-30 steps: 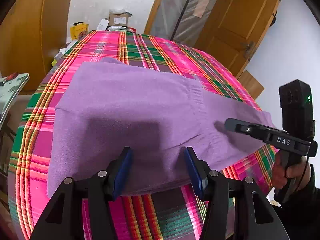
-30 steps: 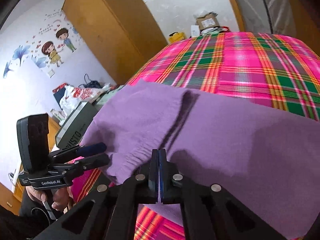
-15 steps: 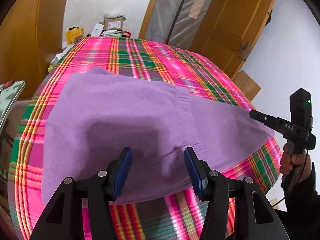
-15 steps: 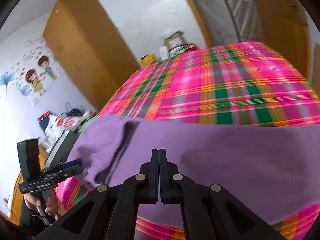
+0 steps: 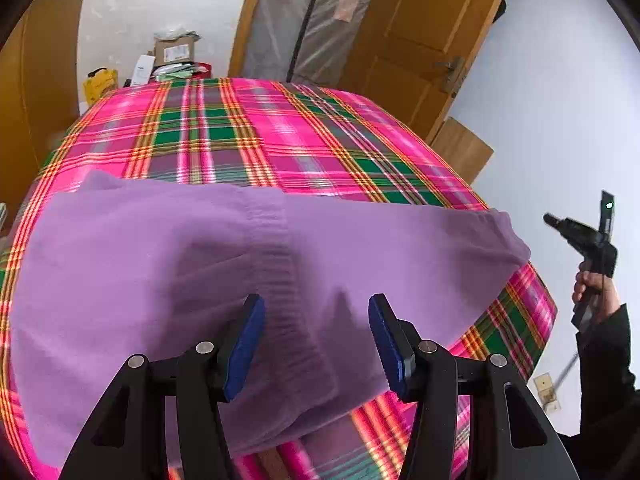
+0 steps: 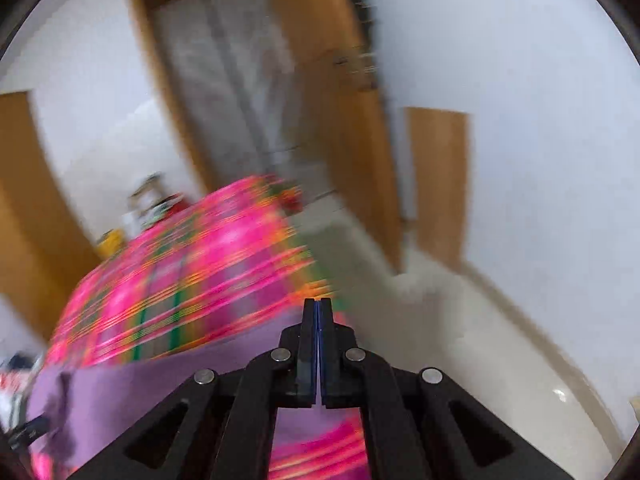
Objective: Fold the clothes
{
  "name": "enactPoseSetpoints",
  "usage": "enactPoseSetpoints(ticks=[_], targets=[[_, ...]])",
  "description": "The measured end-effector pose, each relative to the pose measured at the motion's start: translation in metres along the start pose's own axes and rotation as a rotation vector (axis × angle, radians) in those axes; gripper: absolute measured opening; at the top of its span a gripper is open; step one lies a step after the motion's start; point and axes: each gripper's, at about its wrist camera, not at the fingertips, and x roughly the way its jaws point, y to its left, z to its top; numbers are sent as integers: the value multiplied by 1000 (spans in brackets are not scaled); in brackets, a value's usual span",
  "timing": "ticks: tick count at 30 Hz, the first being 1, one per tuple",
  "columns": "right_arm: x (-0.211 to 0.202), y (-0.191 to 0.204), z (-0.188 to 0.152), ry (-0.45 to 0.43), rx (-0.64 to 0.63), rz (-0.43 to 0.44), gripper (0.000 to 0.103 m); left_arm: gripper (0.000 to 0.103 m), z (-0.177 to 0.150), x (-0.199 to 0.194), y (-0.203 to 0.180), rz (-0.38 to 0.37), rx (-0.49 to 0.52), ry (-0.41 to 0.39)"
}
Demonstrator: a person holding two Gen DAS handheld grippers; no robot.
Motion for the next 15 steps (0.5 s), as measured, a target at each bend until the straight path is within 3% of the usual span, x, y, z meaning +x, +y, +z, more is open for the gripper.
enactPoseSetpoints(ticks=[2,4,5,11,15], targets=[[14,-19,1,58,28,-67,6,56,3,5,-6,-6,8,6],[18,-33,1,56,73,-43,30,56,7,9,-12,-9,18,12],[20,-40,0,55,96,-31,47,56,9,12,-16,-12,22,17],[28,-60,-3,97,222,196,46,56,17,27,-38,-33,54,40],[32,-54,-14,169,203,339,46,56,16,37,-52,-49,69,58]])
